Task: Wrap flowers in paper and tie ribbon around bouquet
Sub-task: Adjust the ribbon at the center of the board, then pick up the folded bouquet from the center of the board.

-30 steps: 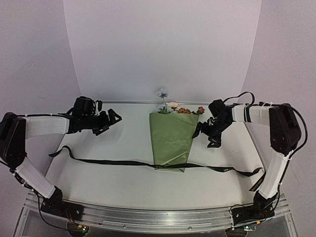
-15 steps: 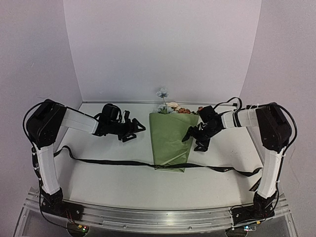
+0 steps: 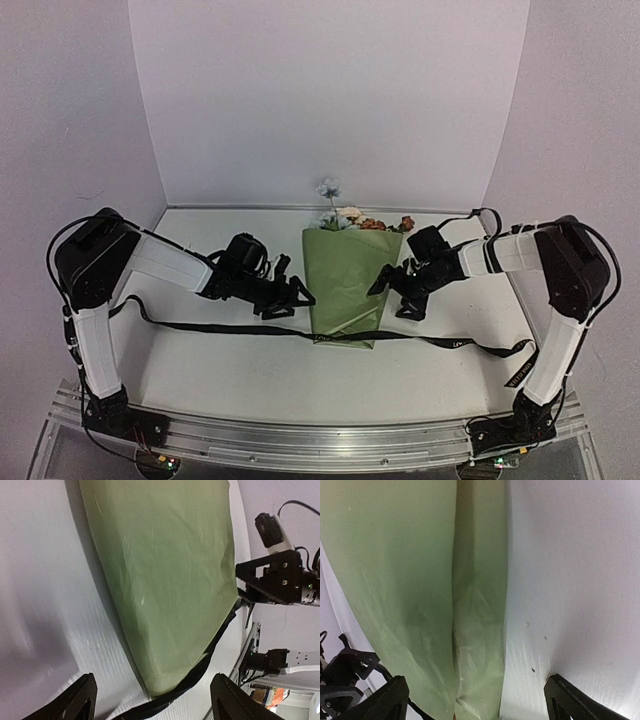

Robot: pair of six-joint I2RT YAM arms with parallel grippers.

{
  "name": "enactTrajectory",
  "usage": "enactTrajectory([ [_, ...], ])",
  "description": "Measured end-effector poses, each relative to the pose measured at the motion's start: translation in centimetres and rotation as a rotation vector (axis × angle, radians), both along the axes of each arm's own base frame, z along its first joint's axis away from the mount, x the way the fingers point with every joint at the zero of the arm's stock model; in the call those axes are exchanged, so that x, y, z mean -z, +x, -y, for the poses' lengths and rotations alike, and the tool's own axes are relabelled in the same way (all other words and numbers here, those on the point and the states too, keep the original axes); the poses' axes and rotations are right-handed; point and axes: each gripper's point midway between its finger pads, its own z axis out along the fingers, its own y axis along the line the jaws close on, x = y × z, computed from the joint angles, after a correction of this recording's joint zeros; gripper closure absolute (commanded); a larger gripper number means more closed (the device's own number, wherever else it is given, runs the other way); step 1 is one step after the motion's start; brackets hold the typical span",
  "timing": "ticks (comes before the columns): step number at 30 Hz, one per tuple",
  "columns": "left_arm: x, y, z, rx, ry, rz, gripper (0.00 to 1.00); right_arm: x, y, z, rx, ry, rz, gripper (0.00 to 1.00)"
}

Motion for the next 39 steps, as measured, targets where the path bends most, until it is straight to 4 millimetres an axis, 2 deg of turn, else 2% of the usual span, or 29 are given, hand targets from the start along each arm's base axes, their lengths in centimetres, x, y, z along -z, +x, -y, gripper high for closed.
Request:
enactTrajectory([
  [3,0.5,-2.2,0.1,0.035,0.02,-0.023,0.19,0.1,-1.8,0.1,-0.002,0.004,0.002,0.02],
  [8,0.9,-4.2,-0.9,0.048,0.045,-0.051,0.19,0.0,-4.2,-0.2,0.002,0.034,0.027,0.02],
  [18,1.7,-8.8,-2.2,0.093,0.069,-0.084,0.2,-0.1,-7.6,-0.8,-0.002,0.068,0.106,0.02],
  [25,1.7,-9.6,-3.1,0.075,0.087,-0.097,0.18,-0.1,-8.6,-0.1,0.016,0.064,0.131,0.02],
  [28,1.4,-9.0,-3.0,0.066,0.101,-0.079,0.16,-0.2,-8.4,-0.2,0.017,0.048,0.124,0.02],
  [30,0.3,-7.8,-2.4,0.059,0.1,-0.047,0.16,-0.1,-7.8,-0.4,0.02,0.027,0.114,0.02],
  [33,-2.5,-4.8,-1.3,0.036,0.062,0.025,0.16,0.0,-6.2,-0.8,0.031,0.01,0.103,0.02],
  [35,-3.8,-2.1,-0.8,0.009,0.037,0.065,0.17,-0.1,-4.5,-1.1,0.045,0.013,0.103,0.02],
  [37,-4.3,0.5,-0.8,-0.018,0.026,0.089,0.18,-0.1,-3.0,-1.2,0.061,0.021,0.101,0.02],
  [39,-3.6,2.5,-0.9,-0.039,0.027,0.082,0.18,-0.1,-1.7,-1.3,0.074,0.027,0.102,0.02],
])
